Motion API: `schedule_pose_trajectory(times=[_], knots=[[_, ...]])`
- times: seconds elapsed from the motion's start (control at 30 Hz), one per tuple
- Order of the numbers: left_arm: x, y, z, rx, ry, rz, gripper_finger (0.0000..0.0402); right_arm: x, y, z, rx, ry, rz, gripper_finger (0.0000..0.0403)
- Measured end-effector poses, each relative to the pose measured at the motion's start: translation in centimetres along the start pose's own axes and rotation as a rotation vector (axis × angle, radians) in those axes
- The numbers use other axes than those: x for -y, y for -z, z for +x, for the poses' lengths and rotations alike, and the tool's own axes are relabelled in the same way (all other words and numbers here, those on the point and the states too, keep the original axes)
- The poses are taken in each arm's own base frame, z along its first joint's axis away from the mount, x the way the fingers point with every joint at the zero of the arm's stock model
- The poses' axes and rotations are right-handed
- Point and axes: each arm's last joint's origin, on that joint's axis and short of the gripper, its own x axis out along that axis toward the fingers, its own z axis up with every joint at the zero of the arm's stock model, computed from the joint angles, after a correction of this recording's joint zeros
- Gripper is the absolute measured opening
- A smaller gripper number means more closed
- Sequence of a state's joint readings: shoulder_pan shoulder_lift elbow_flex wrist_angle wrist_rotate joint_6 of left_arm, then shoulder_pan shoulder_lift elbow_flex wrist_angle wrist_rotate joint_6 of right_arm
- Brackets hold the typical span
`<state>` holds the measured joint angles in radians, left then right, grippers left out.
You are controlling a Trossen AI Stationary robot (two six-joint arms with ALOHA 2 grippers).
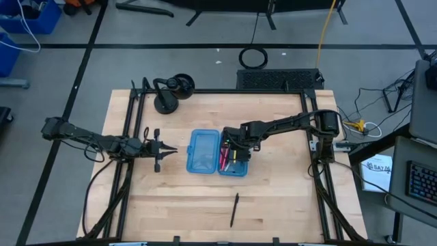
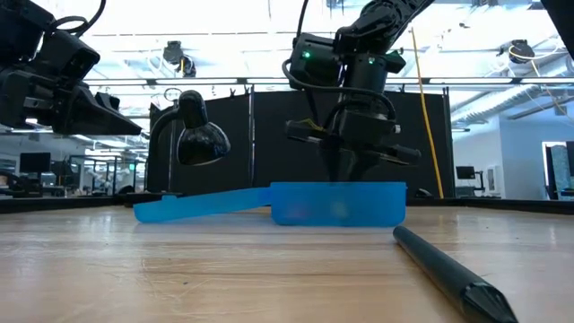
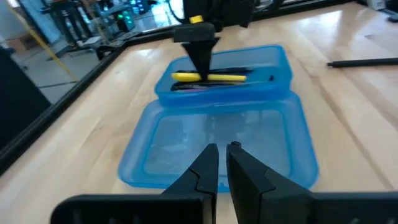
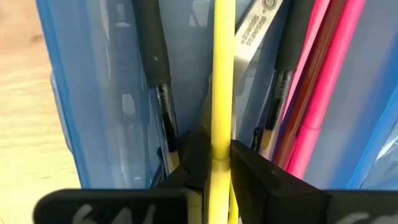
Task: Pick & place school supplies into a supply box
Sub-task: Put the yellow pen into the blue supply box
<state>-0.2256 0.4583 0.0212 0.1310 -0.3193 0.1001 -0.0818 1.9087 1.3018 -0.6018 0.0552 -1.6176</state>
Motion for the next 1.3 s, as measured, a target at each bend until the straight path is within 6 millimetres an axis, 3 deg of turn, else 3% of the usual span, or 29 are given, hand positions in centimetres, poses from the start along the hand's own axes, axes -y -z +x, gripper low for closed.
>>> schedule_pose_trajectory(times=[0.53,0.73,1.03,1.3], knots=[[0.2,0.0,0.0,0.007,0.053,0.000,0.0037,0.0,-0.2,-0.7,0.007,0.009,0.033,0.0047],[0.2,0.0,0.0,0.007,0.053,0.001,0.0037,0.0,-0.5,-1.5,0.134,0.023,0.072,0.0048],[0.1,-0.1,0.0,0.009,0.048,0.000,0.0037,-0.1,-0.2,-1.5,0.136,0.012,0.091,0.0048],[0.1,-0.1,0.0,0.018,0.047,-0.003,0.0037,-0.3,-0.1,0.4,0.131,-0.044,0.132,0.0048]])
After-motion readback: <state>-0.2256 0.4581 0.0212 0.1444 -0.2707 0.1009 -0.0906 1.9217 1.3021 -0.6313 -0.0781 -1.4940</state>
